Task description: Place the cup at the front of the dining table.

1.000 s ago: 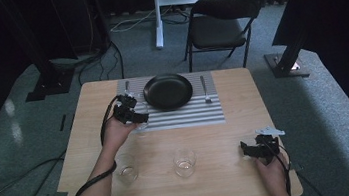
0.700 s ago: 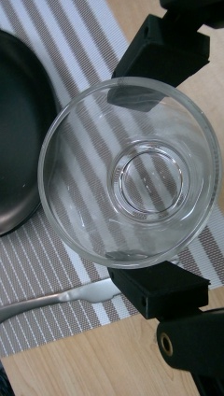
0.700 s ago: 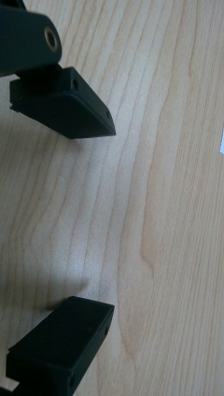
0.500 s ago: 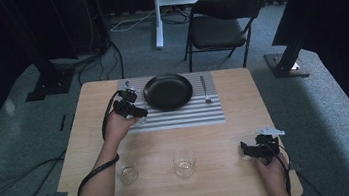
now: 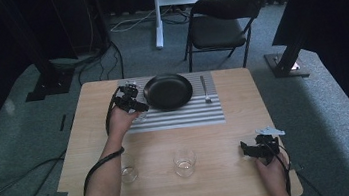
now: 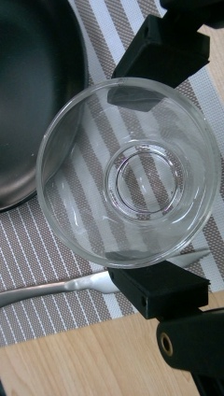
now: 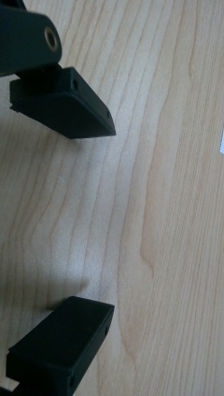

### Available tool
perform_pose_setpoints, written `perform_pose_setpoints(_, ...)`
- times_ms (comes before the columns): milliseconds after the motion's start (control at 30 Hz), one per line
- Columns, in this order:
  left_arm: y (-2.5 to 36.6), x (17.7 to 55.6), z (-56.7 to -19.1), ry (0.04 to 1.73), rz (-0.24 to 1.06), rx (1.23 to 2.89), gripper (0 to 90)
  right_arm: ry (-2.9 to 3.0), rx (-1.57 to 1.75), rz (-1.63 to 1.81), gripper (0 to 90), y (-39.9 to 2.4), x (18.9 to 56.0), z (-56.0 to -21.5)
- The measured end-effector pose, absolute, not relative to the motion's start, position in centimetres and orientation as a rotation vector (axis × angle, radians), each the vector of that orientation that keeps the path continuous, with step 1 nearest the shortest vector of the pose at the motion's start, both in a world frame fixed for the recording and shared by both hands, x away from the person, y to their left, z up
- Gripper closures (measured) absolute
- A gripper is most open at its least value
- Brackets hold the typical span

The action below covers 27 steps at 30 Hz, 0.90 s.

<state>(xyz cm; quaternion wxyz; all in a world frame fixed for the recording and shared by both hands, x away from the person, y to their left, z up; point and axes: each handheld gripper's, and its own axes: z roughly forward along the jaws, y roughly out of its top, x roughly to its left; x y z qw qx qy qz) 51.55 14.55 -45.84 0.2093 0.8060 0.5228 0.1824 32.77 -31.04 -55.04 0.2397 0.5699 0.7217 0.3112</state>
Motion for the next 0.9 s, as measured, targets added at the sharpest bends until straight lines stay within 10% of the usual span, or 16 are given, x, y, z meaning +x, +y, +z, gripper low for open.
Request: perform_pose_setpoints(900,15.0,52.6,-47.1,1.489,0.399,2.246,8.7,1.977,1.557,0.855,13.3,-31.0,32.7,-55.0)
